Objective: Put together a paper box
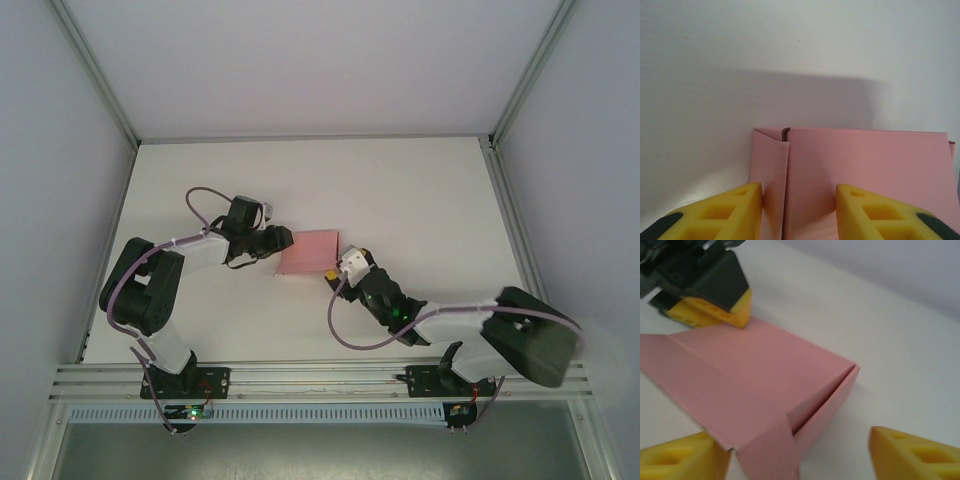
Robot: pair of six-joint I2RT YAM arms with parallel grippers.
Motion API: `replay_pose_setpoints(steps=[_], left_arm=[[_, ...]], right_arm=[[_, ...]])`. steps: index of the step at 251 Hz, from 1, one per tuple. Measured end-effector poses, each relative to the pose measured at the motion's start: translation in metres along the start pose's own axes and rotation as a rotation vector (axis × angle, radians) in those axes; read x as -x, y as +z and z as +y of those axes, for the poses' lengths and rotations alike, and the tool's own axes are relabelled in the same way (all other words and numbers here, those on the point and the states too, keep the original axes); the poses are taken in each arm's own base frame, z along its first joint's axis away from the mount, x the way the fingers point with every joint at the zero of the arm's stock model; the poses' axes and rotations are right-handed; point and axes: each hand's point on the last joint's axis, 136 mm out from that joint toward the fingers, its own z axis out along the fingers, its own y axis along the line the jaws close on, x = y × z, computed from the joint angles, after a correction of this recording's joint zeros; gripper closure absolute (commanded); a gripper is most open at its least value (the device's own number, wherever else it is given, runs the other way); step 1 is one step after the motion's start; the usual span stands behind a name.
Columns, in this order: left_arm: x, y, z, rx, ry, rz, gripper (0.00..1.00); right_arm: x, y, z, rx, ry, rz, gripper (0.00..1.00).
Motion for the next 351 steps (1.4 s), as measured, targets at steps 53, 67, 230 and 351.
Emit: replay_pose_setpoints(steps=[53,67,230,351], left_arm=[[-0.004,0.003,0.007,-0.003,-0.003,0.001,0.65],[-0.003,0.003,0.006,-0.009,-0.002,-0.001,0.67],[0.003,-0.005,0.014,-0.276,-0.070,-0.033,0.86],[0.004,-0.007,0.015,-0.286,-0.065,-0.042,0.84]], right_arm=[[-0.026,-0.027,-0.003,0.095,0.059,0.098,0.02],[-0.031,-0.031,-0.008,0.097,0.082,0.118,0.02],[0.005,0.038,-0.058,0.227,0.827,0.411,0.02],[-0.003,0.081,-0.015,0.524,1.015,0.544,0.26]])
